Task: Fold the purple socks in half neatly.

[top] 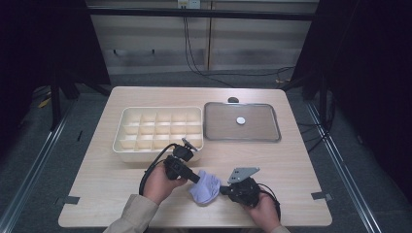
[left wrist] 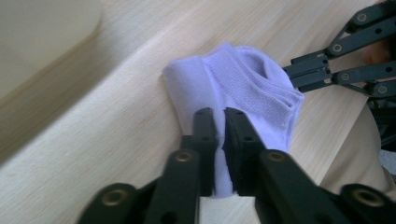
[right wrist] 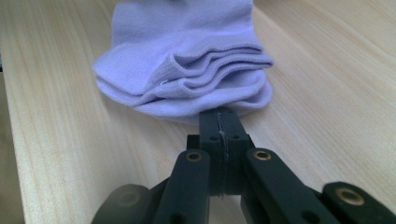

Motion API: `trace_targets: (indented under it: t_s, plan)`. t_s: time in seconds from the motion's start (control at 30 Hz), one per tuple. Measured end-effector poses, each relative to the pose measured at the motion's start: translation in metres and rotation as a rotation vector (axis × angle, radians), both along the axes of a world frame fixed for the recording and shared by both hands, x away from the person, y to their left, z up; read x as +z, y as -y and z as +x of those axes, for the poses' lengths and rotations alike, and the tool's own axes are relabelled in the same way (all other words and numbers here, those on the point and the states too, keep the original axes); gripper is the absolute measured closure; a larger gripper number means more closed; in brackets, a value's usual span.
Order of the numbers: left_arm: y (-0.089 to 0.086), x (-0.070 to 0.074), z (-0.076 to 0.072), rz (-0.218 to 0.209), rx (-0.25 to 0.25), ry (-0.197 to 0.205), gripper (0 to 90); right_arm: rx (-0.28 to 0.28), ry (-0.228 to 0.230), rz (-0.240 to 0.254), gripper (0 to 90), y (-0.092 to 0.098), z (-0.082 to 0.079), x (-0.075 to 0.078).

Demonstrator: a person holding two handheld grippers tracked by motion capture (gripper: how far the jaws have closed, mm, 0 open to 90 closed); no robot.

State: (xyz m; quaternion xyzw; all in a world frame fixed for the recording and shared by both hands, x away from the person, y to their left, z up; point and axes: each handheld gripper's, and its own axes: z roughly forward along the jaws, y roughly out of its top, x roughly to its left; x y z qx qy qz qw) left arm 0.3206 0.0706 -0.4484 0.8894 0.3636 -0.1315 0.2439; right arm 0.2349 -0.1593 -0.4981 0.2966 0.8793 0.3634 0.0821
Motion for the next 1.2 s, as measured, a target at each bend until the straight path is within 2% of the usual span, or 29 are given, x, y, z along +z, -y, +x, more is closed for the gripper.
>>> trace_targets:
  t_s: [0.13,0.27,0.43,0.53,0.6,0.87,1.2]
  plan:
    - [-0.005,-0.002,0.0,0.006,0.015,0.001,76.8,0.002,-0.002,0.002,89.7,0.0,0.0,0.0]
    - [-0.009,-0.008,0.001,-0.002,0.02,-0.022,74.7,0.004,-0.002,0.006,89.8,0.0,0.0,0.0]
    - [-0.005,-0.013,0.0,-0.011,0.024,-0.041,72.9,0.002,0.002,0.011,89.8,0.001,0.0,-0.001]
    - [-0.002,-0.016,0.0,0.001,0.018,-0.043,76.4,-0.002,0.001,0.006,89.8,0.001,-0.001,-0.001]
    - [-0.001,-0.016,0.0,0.017,0.007,-0.046,81.7,-0.001,0.001,0.006,89.8,0.001,-0.001,0.0]
    - [0.001,-0.007,-0.001,0.01,0.005,-0.04,83.6,0.005,0.005,0.003,89.9,0.001,-0.002,-0.001]
    - [0.008,0.004,-0.002,0.029,-0.019,-0.02,83.4,0.01,0.012,0.0,89.9,-0.001,-0.002,0.0]
